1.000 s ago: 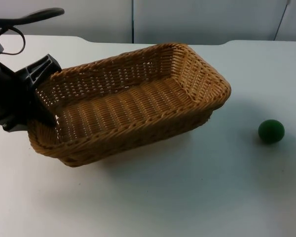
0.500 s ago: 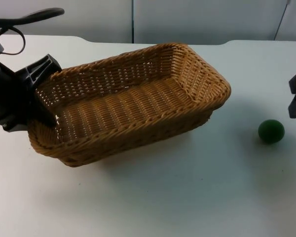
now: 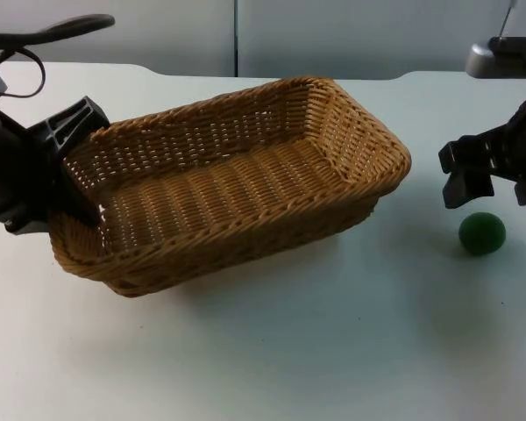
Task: Pick up the basket with the left hand and place the ball into the basket with the right hand.
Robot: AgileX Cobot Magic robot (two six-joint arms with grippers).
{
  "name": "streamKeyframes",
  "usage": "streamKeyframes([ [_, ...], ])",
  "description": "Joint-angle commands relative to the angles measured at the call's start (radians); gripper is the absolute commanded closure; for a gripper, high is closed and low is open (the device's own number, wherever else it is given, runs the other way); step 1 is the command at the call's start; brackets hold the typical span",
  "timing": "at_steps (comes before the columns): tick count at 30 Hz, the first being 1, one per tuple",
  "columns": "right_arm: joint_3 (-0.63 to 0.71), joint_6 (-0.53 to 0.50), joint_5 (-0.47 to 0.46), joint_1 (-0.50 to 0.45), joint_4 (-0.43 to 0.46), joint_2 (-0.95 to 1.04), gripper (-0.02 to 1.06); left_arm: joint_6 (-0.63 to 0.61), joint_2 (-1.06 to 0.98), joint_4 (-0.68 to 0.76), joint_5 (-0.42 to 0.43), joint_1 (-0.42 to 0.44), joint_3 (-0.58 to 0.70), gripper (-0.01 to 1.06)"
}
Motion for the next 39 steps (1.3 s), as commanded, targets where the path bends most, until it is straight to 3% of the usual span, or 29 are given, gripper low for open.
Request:
streamKeyframes([
  [1, -0.014, 0.003, 0.000, 0.004, 0.000, 0.010, 0.31, -0.005, -0.013, -0.016, 0.015, 0.002, 0.001, 1.05],
  [25, -0.017, 0.005, -0.103, 0.004, 0.000, 0.146, 0.32, -0.005, -0.013, -0.016, 0.017, 0.002, 0.001, 1.05],
  [33, -0.017, 0.005, -0.156, 0.004, -0.005, 0.152, 0.55, -0.005, -0.013, -0.016, 0.020, 0.002, 0.001, 1.05],
  [37, -0.023, -0.003, -0.213, 0.004, -0.007, 0.152, 0.84, -0.005, -0.013, -0.016, 0.020, 0.002, 0.001, 1.05],
  [38, -0.023, -0.003, -0.213, 0.004, -0.007, 0.152, 0.84, -0.005, -0.013, -0.016, 0.020, 0.002, 0.001, 1.05],
  [39, -0.050, -0.011, -0.200, 0.000, -0.027, 0.152, 0.95, -0.005, -0.013, -0.016, 0.020, 0.002, 0.001, 1.05],
])
